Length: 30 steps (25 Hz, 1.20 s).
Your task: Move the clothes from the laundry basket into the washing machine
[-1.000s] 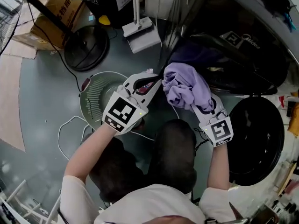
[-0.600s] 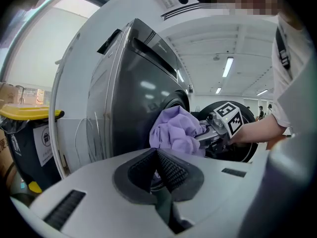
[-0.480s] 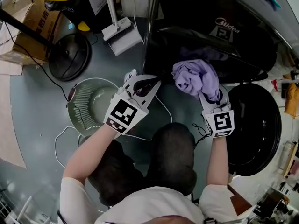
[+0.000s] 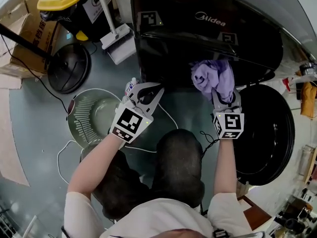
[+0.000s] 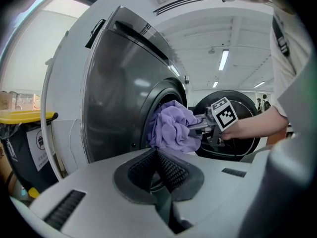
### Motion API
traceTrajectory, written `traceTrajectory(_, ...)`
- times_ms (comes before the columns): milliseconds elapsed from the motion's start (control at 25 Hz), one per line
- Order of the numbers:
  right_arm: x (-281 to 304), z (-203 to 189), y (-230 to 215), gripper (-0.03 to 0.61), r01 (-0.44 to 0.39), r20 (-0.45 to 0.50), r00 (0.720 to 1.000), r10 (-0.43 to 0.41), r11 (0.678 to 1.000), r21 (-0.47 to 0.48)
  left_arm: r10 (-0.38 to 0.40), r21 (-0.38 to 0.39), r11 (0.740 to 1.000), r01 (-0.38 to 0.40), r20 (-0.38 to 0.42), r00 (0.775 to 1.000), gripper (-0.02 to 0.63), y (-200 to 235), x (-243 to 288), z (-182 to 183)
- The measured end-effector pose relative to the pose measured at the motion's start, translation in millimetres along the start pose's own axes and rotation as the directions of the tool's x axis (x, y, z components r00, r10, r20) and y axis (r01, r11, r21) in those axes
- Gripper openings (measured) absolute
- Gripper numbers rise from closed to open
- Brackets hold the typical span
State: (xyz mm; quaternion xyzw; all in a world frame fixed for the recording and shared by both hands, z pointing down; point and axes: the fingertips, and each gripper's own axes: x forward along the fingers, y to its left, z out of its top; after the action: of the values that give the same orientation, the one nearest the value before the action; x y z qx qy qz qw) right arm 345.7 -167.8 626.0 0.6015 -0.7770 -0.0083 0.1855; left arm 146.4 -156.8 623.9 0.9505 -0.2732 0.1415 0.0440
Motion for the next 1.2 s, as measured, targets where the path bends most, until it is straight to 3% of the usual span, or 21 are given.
traceTrajectory(280,10.1,-0.4,-2.7,0.183,0.033,0.018,0.999,-0.033,0.999,-0.022,-0.016,-0.044,0.999,0.016,0.019,1.0,0.006,-3.8,12.4,4.6)
traceTrajectory(680,44.9,-11.4,-38.6,0.187,0.148,0.057,0.988,-0.144,0.986,-0.074,0.001,-0.025,1.0,-0.001,0.013,1.0,0.006,7.2,9.8,6.6)
traceTrajectory(1200,106.0,-19.9,-77.1,0.198,0.296,0.15,0.95,-0.274,0.944,-0.149,-0.005,0.037,0.999,0.006,-0.033,0.999,0.006,0.2,5.1,-5.4)
